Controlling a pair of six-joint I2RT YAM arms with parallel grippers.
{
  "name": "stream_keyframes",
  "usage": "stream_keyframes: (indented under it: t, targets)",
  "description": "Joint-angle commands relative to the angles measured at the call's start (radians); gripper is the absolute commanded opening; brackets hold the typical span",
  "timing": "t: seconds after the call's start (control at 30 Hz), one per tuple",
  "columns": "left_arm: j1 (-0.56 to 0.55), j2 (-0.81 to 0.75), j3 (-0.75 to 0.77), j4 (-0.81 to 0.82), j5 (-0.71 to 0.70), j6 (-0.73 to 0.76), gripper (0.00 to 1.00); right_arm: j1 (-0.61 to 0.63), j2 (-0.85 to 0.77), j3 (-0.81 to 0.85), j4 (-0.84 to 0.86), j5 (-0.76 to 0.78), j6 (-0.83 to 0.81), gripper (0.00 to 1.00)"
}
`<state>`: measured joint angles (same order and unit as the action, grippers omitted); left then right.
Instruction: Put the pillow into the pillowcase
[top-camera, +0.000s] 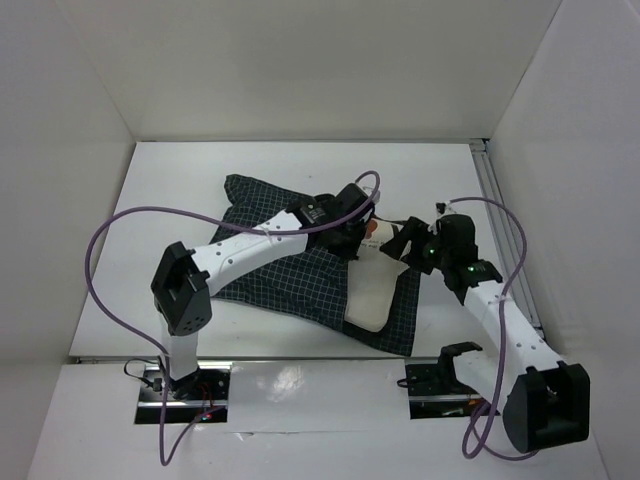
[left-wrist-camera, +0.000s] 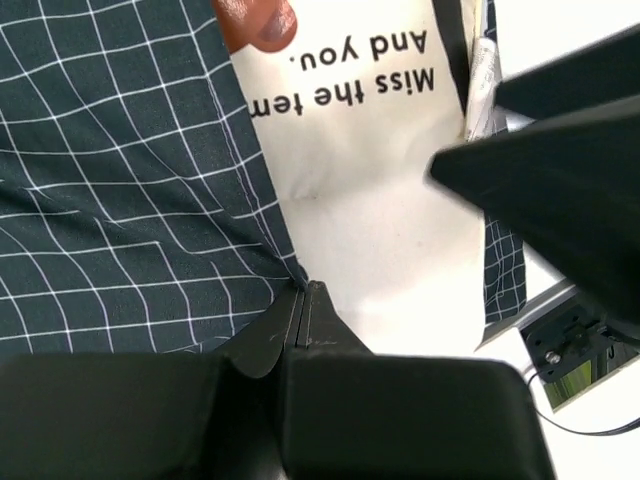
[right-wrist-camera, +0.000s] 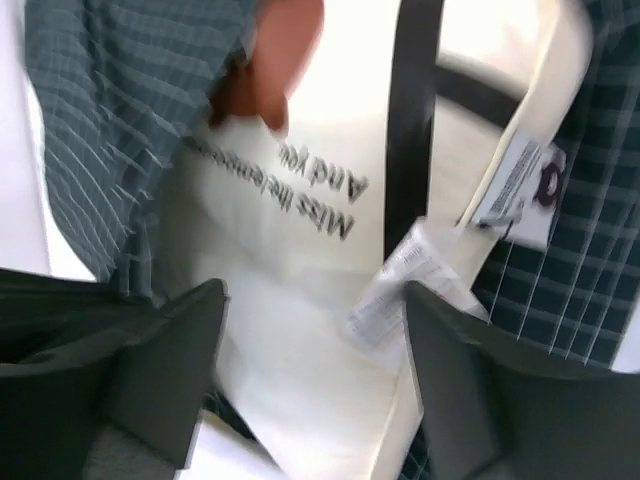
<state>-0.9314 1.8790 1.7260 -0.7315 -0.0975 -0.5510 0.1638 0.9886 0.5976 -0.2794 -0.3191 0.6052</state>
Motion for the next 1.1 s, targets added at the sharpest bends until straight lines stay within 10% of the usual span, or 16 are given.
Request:
stream_keyframes:
  t: [0.0,0.4,0.57,0.8,1.07]
  targets:
    - [0.015,0.017,0.052,-0.008,0.028,0.006,0.00,-0.061,-0.013,0.025,0.071,0.029,0.002,0.82]
    - [0.034,0.026,0.053,-0.008,0.028,0.006,0.00,-0.155,0.315,0.105,0.235,-0.020,-0.059,0.80]
    - [0.034,0.109,0.142,-0.008,0.100,0.028,0.00,-0.098,0.399,0.103,0.491,-0.156,-0.030,0.00]
    - [-0.007,0.222,0.447,-0.022,0.271,0.077,0.00,0.103,0.239,0.093,0.578,-0.146,0.160,0.00]
    - [0.106,0.181,0.385,0.009,0.320,0.086,0.00,0.202,0.254,-0.019,0.665,-0.137,0.277,0.00]
